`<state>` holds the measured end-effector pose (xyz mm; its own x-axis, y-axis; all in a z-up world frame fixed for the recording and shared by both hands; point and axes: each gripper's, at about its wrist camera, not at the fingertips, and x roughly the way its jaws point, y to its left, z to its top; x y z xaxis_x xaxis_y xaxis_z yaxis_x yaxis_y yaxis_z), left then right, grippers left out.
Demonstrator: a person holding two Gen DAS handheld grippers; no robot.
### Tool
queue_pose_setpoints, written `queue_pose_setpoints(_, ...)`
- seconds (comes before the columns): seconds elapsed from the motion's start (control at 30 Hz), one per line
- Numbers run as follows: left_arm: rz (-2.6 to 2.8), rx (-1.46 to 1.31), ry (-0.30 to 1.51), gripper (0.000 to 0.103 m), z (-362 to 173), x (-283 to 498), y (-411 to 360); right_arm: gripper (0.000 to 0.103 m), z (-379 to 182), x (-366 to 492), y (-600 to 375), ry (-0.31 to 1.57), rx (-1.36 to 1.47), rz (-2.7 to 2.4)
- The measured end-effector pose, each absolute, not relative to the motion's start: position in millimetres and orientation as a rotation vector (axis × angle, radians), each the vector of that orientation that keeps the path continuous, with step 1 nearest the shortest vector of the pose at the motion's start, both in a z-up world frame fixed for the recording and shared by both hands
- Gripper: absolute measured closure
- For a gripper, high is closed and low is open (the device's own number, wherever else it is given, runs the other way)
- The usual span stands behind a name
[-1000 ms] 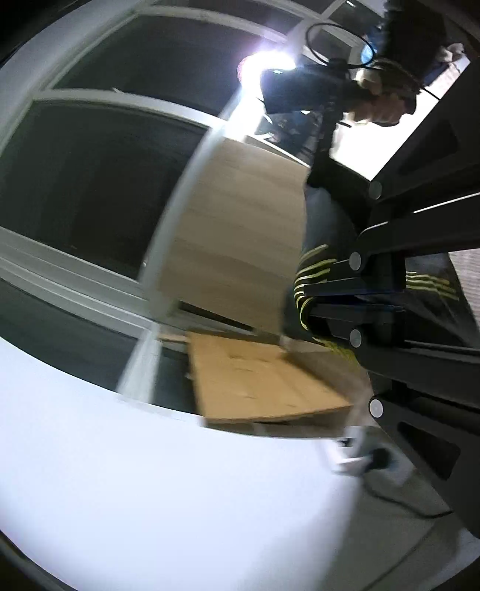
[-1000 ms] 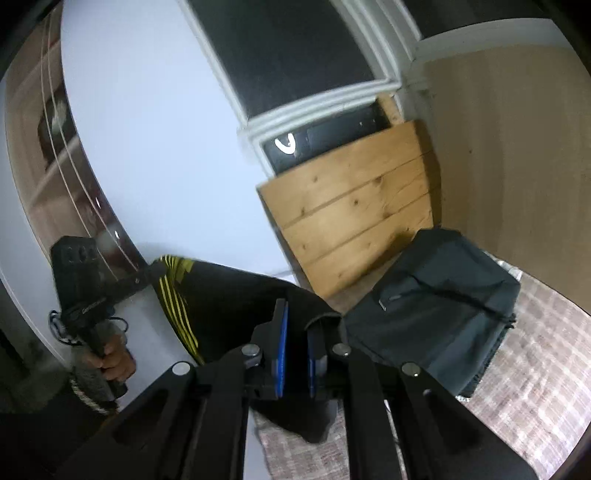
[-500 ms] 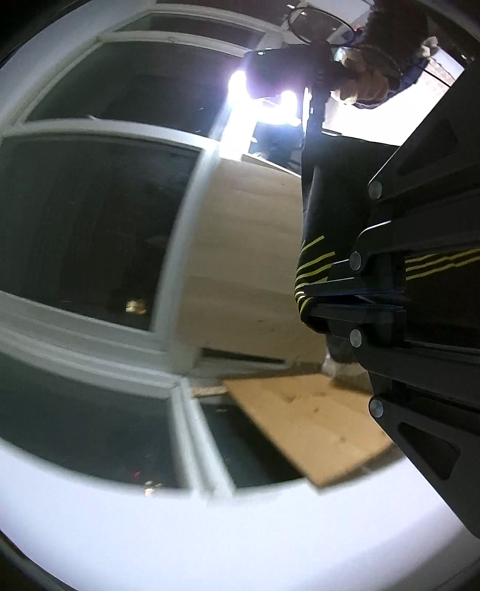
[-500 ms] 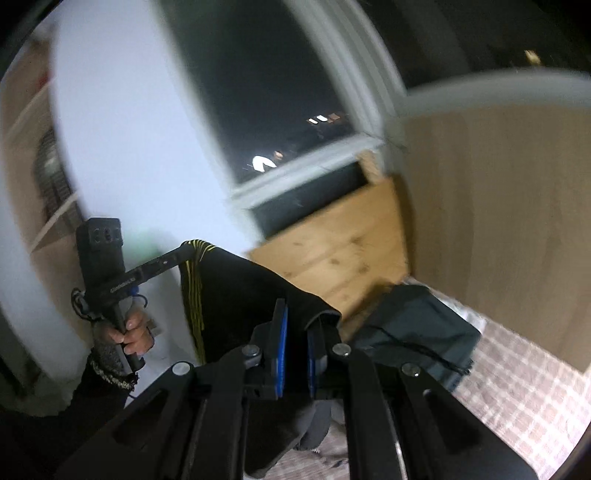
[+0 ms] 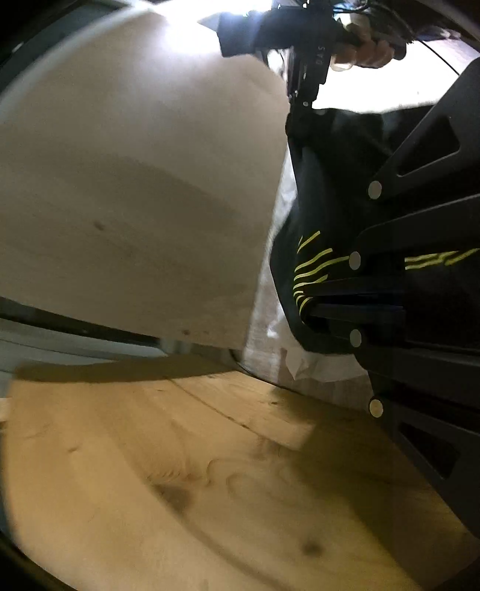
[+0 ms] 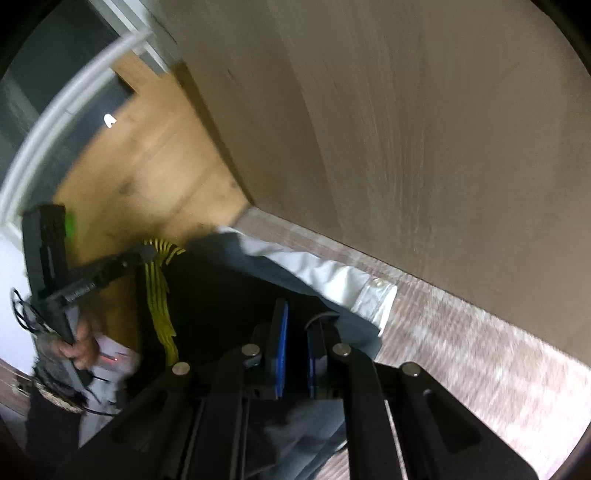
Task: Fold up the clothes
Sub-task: 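Carry the folded pants with both grippers toward the dark clothes pile, then lower the pants onto the clothes pile and open both grippers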
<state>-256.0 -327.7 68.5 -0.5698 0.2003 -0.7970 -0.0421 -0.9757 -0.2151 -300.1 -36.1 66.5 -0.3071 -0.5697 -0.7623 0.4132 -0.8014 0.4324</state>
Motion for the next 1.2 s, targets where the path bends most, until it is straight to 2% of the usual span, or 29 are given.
queue_pose_setpoints(0.03,2.647,-1.420,-0.268,0.095,64,-262,-329,0.093,58,-308,-39,-0.188,1.368,-2.110)
queue_pose_setpoints(0.17,2.676,-1.454,-0.246,0.093,68,-262,-335,0.091,44,-326,-34,-0.236,1.478,-2.011)
queue_pose_setpoints(0.3,2.790,-1.382,-0.168,0.090,97,-238,-343,0.081,66,-311,-13,-0.231,1.395,-2.069)
queue_pose_setpoints(0.43,2.704,-1.259,-0.186,0.090,110,-202,-320,0.081,102,-270,1,-0.204,1.225,-2.195)
queue_pose_setpoints(0.53,2.609,-1.292,-0.161,0.090,95,-183,-290,0.081,117,-228,-8,-0.191,1.119,-2.141)
queue_pose_setpoints(0.6,2.576,-1.314,-0.164,0.090,80,-170,-278,0.081,111,-195,-30,-0.101,1.097,-2.112)
queue_pose_setpoints(0.73,2.605,-1.437,-0.129,0.087,44,-156,-272,0.081,72,-147,-68,0.117,1.134,-2.109)
queue_pose_setpoints(0.83,2.653,-1.553,-0.100,0.089,19,-148,-273,0.081,44,-135,-71,0.202,1.223,-2.142)
queue_pose_setpoints(0.97,2.738,-1.485,-0.220,0.087,43,-102,-270,0.081,62,-124,-48,0.083,1.255,-2.154)
queue_pose_setpoints(1.0,2.758,-1.467,-0.250,0.081,49,-90,-269,0.078,72,-121,-39,0.051,1.247,-2.164)
queue_pose_setpoints(1.03,2.775,-1.449,-0.272,0.070,56,-78,-266,0.070,82,-115,-30,0.034,1.228,-2.191)
queue_pose_setpoints(1.1,2.784,-1.411,-0.268,0.053,75,-53,-249,0.060,103,-100,-8,-0.005,1.188,-2.255)
queue_pose_setpoints(1.13,2.774,-1.394,-0.259,0.048,83,-42,-239,0.058,113,-91,3,-0.028,1.169,-2.286)
queue_pose_setpoints(1.2,2.770,-1.361,-0.211,0.047,99,-20,-219,0.055,126,-73,24,-0.072,1.149,-2.333)
